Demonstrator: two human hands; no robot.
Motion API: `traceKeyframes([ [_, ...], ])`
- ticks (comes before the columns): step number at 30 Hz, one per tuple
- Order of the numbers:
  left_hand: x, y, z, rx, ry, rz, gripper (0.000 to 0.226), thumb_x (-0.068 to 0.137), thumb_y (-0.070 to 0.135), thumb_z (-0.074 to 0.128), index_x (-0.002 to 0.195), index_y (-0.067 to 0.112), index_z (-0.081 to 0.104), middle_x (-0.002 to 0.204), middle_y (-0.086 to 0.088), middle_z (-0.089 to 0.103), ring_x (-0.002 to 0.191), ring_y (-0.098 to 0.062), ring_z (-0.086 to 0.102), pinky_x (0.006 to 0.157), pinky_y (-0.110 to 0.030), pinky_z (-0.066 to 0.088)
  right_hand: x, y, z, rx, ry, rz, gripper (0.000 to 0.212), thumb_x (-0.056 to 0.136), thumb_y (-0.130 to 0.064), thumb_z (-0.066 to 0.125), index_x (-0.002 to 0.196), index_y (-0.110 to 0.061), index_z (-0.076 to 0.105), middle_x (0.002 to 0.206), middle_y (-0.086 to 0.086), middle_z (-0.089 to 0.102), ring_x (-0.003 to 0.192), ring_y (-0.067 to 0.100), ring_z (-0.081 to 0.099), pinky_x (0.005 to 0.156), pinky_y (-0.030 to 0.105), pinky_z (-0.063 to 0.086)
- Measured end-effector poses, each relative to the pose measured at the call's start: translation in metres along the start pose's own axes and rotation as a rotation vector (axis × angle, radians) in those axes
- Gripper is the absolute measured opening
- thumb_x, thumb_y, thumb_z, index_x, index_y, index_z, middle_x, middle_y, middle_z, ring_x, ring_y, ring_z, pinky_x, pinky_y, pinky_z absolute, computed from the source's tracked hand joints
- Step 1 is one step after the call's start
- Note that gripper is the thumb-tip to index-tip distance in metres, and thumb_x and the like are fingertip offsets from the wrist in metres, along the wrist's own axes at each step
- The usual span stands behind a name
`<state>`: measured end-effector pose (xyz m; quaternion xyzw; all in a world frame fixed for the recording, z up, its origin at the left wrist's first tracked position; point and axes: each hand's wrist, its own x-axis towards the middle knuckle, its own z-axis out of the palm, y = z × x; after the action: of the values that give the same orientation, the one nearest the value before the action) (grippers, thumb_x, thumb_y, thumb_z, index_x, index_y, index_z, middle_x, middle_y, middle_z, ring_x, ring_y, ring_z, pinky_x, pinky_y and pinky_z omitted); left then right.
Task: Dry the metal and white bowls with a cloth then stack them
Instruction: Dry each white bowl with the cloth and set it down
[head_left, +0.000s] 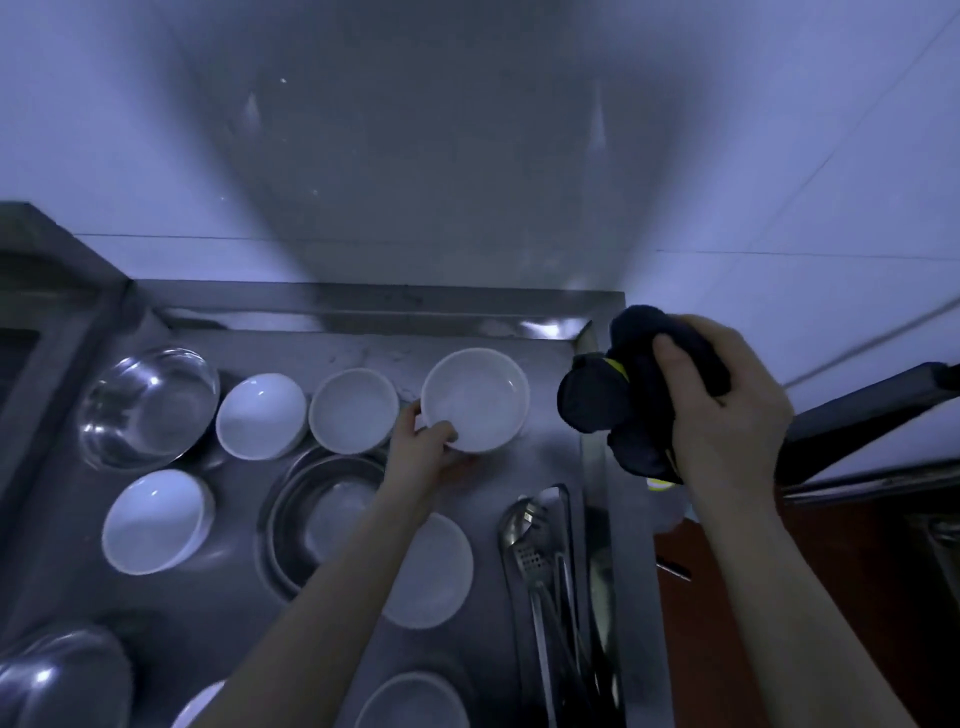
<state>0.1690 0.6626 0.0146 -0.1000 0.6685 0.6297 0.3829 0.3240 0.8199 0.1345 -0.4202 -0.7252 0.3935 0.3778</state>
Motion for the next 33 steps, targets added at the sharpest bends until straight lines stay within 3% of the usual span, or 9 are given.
traceKeyframes([
  [5,-0.061,0.019,-0.037,-0.102,-0.003,0.093,0.038,0.095,0.015,0.06,0.13,0.022,0.047,0.119,-0.012,0.054,0.101,-0.032,0.063,0.067,-0.043,0.06,-0.025,-0.047,0.029,0.124,-0.236,-0.068,0.019,0.088,-0.025,0.066,0.106,-0.028,0.061,0.095,-0.019,0.065,0.091,-0.004,0.059,0.08,0.017,0.046],
  [8,-0.093,0.03,-0.062,-0.152,0.005,0.2,0.037,0.098,0.025,0.058,0.133,0.024,0.048,0.113,-0.012,0.065,0.088,-0.026,0.072,0.062,-0.041,0.06,-0.055,-0.071,0.052,0.114,-0.63,-0.141,0.04,0.081,-0.037,0.071,0.116,-0.034,0.051,0.107,-0.019,0.063,0.098,-0.002,0.059,0.082,0.013,0.044],
  [11,-0.115,0.037,-0.091,-0.13,0.006,0.331,0.031,0.102,0.026,0.051,0.132,0.031,0.05,0.121,-0.011,0.064,0.094,-0.021,0.073,0.061,-0.043,0.06,-0.09,-0.081,0.071,-0.217,-0.983,-0.329,0.053,0.083,-0.049,0.066,0.131,-0.039,0.047,0.117,-0.022,0.052,0.112,0.001,0.044,0.096,0.023,0.04],
  [15,-0.13,0.042,-0.126,-0.06,0.009,0.441,0.03,0.104,0.019,0.047,0.128,0.035,0.051,0.11,-0.013,0.068,0.09,-0.025,0.072,0.056,-0.04,0.058,-0.135,-0.094,0.092,-0.464,-0.842,-0.716,0.045,0.088,-0.049,0.048,0.128,-0.031,0.056,0.103,-0.013,0.068,0.106,0.012,0.046,0.093,0.028,0.034],
  [21,-0.131,0.057,-0.198,0.038,-0.042,0.527,0.031,0.105,0.028,0.041,0.132,0.036,0.056,0.096,0.011,0.073,0.081,-0.011,0.07,0.062,-0.029,0.058,-0.187,-0.141,0.145,-0.259,-0.998,-0.564,0.031,0.091,-0.024,0.056,0.122,-0.023,0.062,0.09,-0.002,0.069,0.081,0.012,0.059,0.076,0.028,0.045],
  [24,-0.124,0.069,-0.251,0.143,-0.12,0.506,0.033,0.105,0.026,0.04,0.119,0.049,0.06,0.105,0.014,0.071,0.094,-0.014,0.069,0.062,-0.033,0.054,-0.211,-0.162,0.174,-0.247,-1.083,-0.503,0.047,0.089,-0.012,0.054,0.132,-0.027,0.053,0.115,-0.002,0.067,0.101,0.015,0.061,0.089,0.03,0.049],
  [28,-0.12,0.084,-0.315,0.269,-0.234,0.478,0.042,0.103,0.012,0.041,0.112,0.048,0.062,0.103,0.015,0.071,0.087,-0.009,0.069,0.053,-0.024,0.049,-0.23,-0.179,0.209,-0.367,-1.122,-0.89,0.042,0.082,-0.014,0.048,0.119,-0.023,0.064,0.13,-0.007,0.061,0.12,0.013,0.053,0.102,0.028,0.039],
  [30,-0.119,0.096,-0.339,0.26,-0.279,0.468,0.04,0.102,0.009,0.042,0.117,0.04,0.061,0.104,0.011,0.07,0.079,0.0,0.068,0.047,-0.022,0.052,-0.236,-0.178,0.221,-0.532,-1.033,-1.058,0.035,0.09,-0.016,0.055,0.122,-0.027,0.063,0.136,-0.012,0.056,0.131,0.011,0.045,0.109,0.03,0.033],
  [33,-0.119,0.11,-0.359,0.235,-0.297,0.569,0.039,0.1,0.006,0.044,0.122,0.034,0.061,0.107,0.014,0.068,0.088,0.003,0.067,0.057,-0.014,0.054,-0.253,-0.181,0.235,-0.642,-0.793,-1.08,0.041,0.089,-0.019,0.055,0.13,-0.025,0.059,0.137,-0.004,0.056,0.128,0.016,0.05,0.107,0.033,0.037],
])
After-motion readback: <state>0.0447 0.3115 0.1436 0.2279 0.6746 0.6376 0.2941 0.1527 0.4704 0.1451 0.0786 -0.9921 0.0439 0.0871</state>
